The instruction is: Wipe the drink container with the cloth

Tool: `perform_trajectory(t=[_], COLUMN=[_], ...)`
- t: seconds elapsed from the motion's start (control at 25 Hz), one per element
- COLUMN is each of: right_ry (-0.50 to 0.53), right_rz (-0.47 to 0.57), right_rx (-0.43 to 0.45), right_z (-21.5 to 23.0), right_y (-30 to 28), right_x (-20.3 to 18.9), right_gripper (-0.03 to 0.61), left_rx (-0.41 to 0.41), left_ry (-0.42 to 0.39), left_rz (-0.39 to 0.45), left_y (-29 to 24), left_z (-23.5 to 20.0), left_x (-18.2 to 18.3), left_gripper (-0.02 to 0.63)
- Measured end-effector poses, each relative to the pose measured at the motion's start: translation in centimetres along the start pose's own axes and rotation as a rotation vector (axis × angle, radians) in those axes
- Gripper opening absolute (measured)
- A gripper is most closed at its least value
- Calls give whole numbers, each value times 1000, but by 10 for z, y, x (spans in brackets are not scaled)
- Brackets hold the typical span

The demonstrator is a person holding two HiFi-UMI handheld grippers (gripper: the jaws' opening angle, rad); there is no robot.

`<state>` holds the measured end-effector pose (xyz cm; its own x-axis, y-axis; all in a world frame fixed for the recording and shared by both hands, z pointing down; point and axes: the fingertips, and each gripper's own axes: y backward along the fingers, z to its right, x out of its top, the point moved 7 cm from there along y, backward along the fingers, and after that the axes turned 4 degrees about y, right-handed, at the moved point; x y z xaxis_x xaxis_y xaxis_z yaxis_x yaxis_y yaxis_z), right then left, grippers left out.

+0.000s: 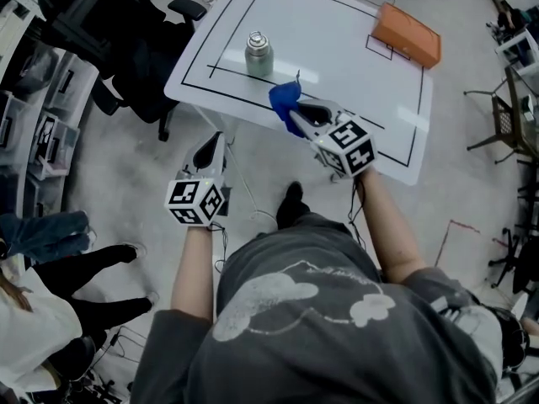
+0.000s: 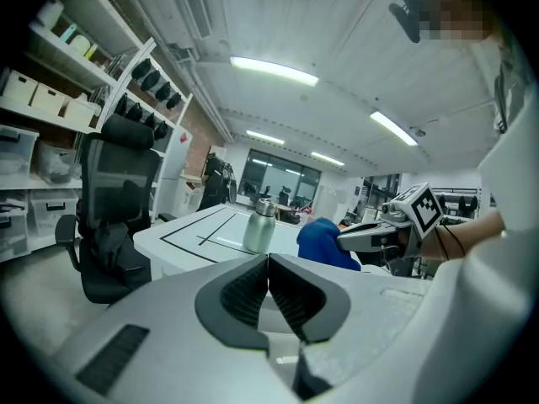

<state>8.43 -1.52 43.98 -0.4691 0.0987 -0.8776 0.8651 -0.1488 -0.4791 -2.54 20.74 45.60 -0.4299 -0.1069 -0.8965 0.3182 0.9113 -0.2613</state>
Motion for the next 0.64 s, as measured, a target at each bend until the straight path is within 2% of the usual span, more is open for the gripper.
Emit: perform_trajectory(t=[0.64], right_ry=[44], right_rz=[11], right_rx=[22], right_z=[-101], right_y=[47], right_x=[-2], right_gripper=[51], left_rx=[50], left_ry=[6], left_rz=[59], left_y=[115], left_z=[14], left_x=[-17], left_gripper=[5])
